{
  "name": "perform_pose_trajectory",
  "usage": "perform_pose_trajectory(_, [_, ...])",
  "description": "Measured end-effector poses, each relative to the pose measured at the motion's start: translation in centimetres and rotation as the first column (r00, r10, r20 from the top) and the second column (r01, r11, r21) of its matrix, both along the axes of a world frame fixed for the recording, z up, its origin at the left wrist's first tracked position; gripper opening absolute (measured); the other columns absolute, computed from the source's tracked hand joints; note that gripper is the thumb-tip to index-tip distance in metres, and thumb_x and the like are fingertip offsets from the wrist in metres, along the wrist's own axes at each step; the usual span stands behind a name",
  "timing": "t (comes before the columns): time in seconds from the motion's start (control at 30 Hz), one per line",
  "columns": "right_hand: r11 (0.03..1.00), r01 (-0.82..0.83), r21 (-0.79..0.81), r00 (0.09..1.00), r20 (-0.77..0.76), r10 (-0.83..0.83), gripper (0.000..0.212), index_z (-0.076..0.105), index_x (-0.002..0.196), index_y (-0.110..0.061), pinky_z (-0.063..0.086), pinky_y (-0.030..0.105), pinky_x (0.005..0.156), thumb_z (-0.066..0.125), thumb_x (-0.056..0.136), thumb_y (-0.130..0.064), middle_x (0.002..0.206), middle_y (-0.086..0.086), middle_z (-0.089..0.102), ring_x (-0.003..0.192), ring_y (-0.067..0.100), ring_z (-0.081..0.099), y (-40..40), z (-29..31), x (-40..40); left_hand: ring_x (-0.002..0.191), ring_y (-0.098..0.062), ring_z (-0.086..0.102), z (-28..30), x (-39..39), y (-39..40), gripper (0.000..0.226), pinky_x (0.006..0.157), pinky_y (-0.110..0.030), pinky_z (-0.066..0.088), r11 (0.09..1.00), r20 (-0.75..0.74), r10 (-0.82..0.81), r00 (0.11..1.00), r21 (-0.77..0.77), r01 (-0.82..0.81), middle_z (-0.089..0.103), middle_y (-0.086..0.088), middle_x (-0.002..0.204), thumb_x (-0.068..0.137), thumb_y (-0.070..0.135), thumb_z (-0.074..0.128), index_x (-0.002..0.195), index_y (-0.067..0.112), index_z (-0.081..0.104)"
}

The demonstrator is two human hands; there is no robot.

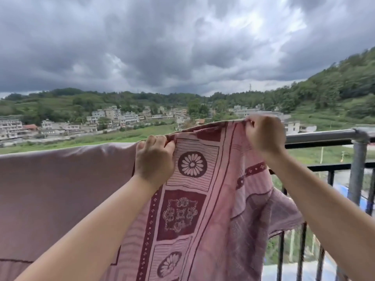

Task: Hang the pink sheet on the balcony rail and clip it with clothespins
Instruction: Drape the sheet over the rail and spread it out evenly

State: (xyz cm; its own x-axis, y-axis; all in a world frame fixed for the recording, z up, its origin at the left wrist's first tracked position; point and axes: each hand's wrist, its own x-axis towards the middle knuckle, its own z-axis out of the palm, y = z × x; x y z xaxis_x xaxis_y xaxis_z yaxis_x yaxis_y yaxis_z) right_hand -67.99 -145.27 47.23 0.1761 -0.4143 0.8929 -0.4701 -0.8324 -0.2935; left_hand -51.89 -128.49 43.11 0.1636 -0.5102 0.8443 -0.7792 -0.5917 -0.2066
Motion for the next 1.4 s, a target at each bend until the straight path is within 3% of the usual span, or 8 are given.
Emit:
perform_pose_trajectory(0.17, [0.987, 0.043, -0.152, 0.97, -0.229, -0.077, 0.022, 0.056, 0.068, 0.001, 0.043, 0.031, 0.065, 0.038, 0.079, 0.007, 0.06, 0.007, 0.047, 0.064, 0.024, 0.047, -3.5, 7.5, 2.7, 0.06, -0.03, 0.064, 0.5, -1.6, -2.5, 0.015, 0.058, -0.035, 0.051, 0.988, 0.063, 0.157, 0.986, -0.019, -0.156, 0.07, -0.01, 0.066, 0.065, 0.016, 0.072, 0.079, 0.01, 0.071])
perform_pose_trajectory(0.33, [0.938, -0.025, -0.347, 0.975, -0.215, -0.053, 0.028, 0.06, 0.079, 0.004, 0.042, 0.04, 0.085, 0.033, 0.083, 0.004, 0.079, 0.017, 0.065, 0.076, 0.029, 0.059, -8.2, 8.4, 5.5, 0.103, -0.032, 0.06, 2.3, -4.1, -6.9, 0.052, 0.087, -0.046, 0.046, 0.984, -0.132, -0.058, 0.99, -0.176, 0.034, 0.066, -0.014, 0.111, 0.083, 0.045, 0.05, 0.118, 0.007, 0.057])
perform_pose_trajectory(0.47, [0.91, -0.203, -0.361, 0.966, -0.228, 0.125, 0.015, 0.061, 0.064, 0.003, 0.045, 0.036, 0.07, 0.048, 0.072, 0.004, 0.065, 0.021, 0.065, 0.063, 0.034, 0.062, -11.2, 6.8, 7.0, 0.113, -0.03, 0.051, 4.1, -5.9, -11.9, 0.041, 0.092, -0.04, 0.041, 0.993, -0.357, -0.016, 0.934, -0.118, -0.028, 0.06, -0.01, 0.118, 0.082, 0.04, 0.054, 0.115, 0.014, 0.058])
perform_pose_trajectory(0.6, [0.91, -0.366, -0.197, 0.896, -0.339, 0.287, 0.019, 0.065, 0.075, 0.0, 0.042, 0.029, 0.061, 0.047, 0.079, -0.005, 0.079, 0.019, 0.068, 0.076, 0.033, 0.063, -13.2, 7.1, 7.7, 0.1, -0.032, 0.059, 5.3, -5.8, -14.7, 0.024, 0.075, -0.034, 0.045, 0.987, -0.543, -0.019, 0.839, -0.145, -0.072, 0.069, -0.011, 0.101, 0.079, 0.014, 0.051, 0.094, 0.016, 0.07])
perform_pose_trajectory(0.77, [0.856, -0.516, -0.044, 0.81, -0.352, 0.47, 0.025, 0.064, 0.099, -0.004, 0.047, 0.027, 0.071, 0.056, 0.084, -0.023, 0.097, 0.015, 0.069, 0.083, 0.023, 0.061, -13.7, 6.8, 4.8, 0.083, -0.035, 0.063, 4.4, -6.5, -15.1, 0.022, 0.063, -0.033, 0.045, 0.929, -0.331, -0.046, 0.942, -0.361, -0.081, 0.069, -0.016, 0.09, 0.081, 0.007, 0.05, 0.09, 0.008, 0.07])
perform_pose_trajectory(0.93, [0.876, -0.474, -0.085, 0.742, -0.574, 0.345, 0.067, 0.064, 0.08, -0.014, 0.04, 0.025, 0.06, 0.04, 0.062, -0.074, 0.073, -0.001, 0.064, 0.064, 0.018, 0.056, -11.2, 3.8, -4.0, 0.062, -0.037, 0.065, 4.2, -6.9, -14.9, 0.012, 0.052, -0.035, 0.049, 0.882, -0.194, -0.103, 0.976, -0.471, -0.001, 0.069, -0.022, 0.074, 0.074, -0.001, 0.06, 0.077, 0.001, 0.071])
perform_pose_trajectory(1.17, [0.927, -0.369, -0.066, 0.855, -0.414, 0.311, 0.018, 0.067, 0.077, -0.001, 0.046, 0.036, 0.071, 0.057, 0.082, -0.015, 0.073, 0.014, 0.063, 0.065, 0.026, 0.055, -10.1, -0.7, -7.3, 0.091, -0.037, 0.06, 4.7, -8.1, -14.6, 0.025, 0.065, -0.035, 0.039, 0.921, -0.299, -0.077, 0.951, -0.387, -0.047, 0.064, -0.024, 0.102, 0.088, 0.007, 0.045, 0.098, 0.0, 0.066])
perform_pose_trajectory(1.4, [0.98, -0.199, 0.011, 0.92, -0.341, 0.191, 0.021, 0.061, 0.057, 0.001, 0.051, 0.039, 0.073, 0.049, 0.074, 0.003, 0.057, 0.013, 0.062, 0.061, 0.029, 0.058, -13.6, 3.4, -8.3, 0.086, -0.032, 0.062, 3.1, -8.2, -13.3, 0.025, 0.063, -0.027, 0.034, 0.975, -0.346, -0.069, 0.936, -0.221, -0.01, 0.069, -0.018, 0.093, 0.087, 0.019, 0.046, 0.093, 0.004, 0.066])
